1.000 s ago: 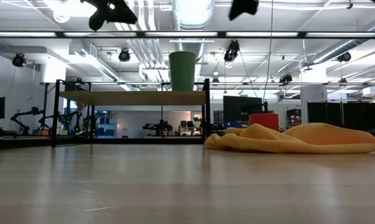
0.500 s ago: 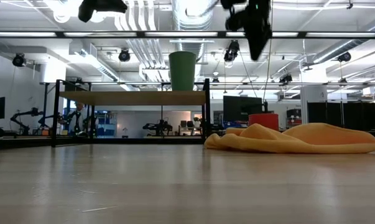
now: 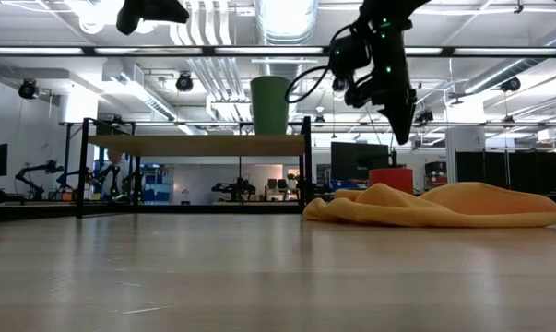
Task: Stack small to large cups/mugs on shelf
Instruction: Put the red mug on the shelf
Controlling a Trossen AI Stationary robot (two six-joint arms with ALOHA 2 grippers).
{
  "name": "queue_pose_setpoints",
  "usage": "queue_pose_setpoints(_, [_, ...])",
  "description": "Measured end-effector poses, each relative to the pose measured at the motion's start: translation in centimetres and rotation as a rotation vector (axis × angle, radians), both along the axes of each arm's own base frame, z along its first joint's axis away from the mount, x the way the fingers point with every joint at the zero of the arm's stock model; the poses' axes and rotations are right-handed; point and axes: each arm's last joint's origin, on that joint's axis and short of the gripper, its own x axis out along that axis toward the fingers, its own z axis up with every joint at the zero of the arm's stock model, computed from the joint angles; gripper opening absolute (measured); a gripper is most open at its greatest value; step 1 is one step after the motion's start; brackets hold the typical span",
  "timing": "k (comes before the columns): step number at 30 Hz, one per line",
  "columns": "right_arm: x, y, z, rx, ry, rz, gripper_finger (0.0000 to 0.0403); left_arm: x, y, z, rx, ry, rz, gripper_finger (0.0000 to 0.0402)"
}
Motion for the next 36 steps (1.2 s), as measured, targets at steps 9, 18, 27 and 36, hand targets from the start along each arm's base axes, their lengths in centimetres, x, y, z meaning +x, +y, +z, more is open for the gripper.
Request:
queue_pose_setpoints(9, [0.5, -0.2, -0.3, 0.004, -0.020, 0.189, 0.0148, 0.1, 0.1, 0.0, -0.007, -0.001, 0.001, 0.0049])
queue_pose_setpoints(18, [-0.3, -0.6, -1.4, 0.054, 0.047, 0.289, 0.0148, 0.1, 0.1, -0.1, -0.009, -0.001, 0.002, 0.0049])
queue_pose_setpoints(27, [-0.7, -2.3, -2.7, 0.010, 0.005, 0.263, 0.0148, 0.2, 0.1, -0.1, -0.010, 0.001, 0.002, 0.0049])
queue_pose_setpoints(36, [-1.0, -3.0, -3.6, 0.079, -0.076, 0.257, 0.0148, 0.2, 0.1, -0.1, -0.011, 0.001, 0.002, 0.0049])
